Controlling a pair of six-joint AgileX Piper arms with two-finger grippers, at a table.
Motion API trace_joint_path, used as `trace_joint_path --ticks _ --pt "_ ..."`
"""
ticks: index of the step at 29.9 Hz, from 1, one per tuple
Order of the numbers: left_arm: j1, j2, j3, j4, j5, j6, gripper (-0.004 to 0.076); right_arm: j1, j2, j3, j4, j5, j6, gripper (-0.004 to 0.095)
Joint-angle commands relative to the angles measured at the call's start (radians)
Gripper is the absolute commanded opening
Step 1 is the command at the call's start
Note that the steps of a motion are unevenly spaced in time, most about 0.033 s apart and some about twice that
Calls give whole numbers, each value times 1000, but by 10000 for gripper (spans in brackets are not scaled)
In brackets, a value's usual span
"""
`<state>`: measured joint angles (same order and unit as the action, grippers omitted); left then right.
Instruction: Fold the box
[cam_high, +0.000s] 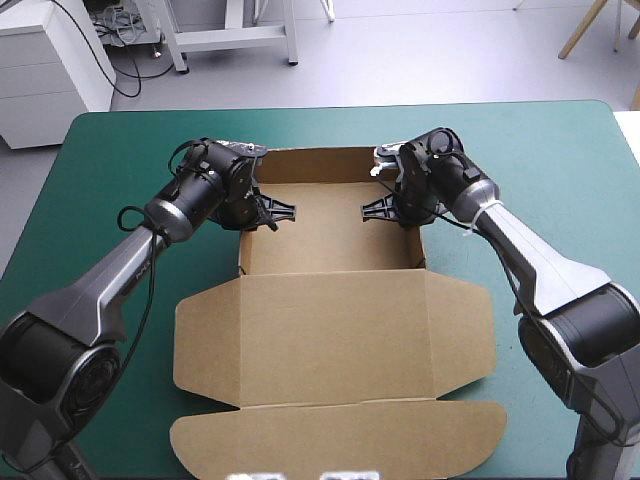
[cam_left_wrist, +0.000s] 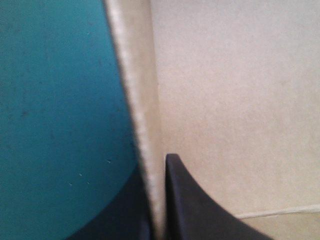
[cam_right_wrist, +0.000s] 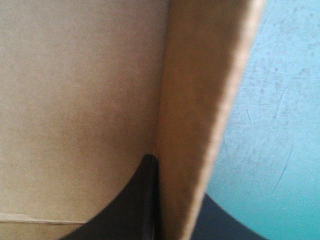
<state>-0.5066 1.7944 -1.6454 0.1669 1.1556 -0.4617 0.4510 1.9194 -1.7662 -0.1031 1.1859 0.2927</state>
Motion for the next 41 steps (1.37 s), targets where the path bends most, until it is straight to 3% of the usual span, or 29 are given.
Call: trace_joint_path --ticks 1,6,24,26,29,31,35,37,41 --pt "-13 -53 -33 -46 -114 -6 -10 -7 -41 -29 47 -44 -37 0" --pt "-13 -49 -31 -39 -129 -40 -10 -50 -31 -29 115 -45 -71 0" --pt "-13 101 -33 -7 -59 29 -8 -56 -29 -29 103 -126 -73 13" --pt "-13 101 -33 -7 -61 30 -5 -56 -29 -29 103 -126 -76 76" --pt "-13 101 -42 -18 -57 30 41 -56 -29 -29 103 -126 -82 262" --pt "-13 101 -42 -22 -57 30 125 -56 -29 -29 103 -126 -82 430" --pt "-13 101 -42 -20 -59 30 384 -56 -29 -29 103 -119 -110 781" --pt "-13 101 -42 -20 -64 30 462 -56 -29 -29 96 -119 -110 836" --pt "-13 102 -63 -20 -59 30 469 -56 -29 -29 74 -125 -108 834"
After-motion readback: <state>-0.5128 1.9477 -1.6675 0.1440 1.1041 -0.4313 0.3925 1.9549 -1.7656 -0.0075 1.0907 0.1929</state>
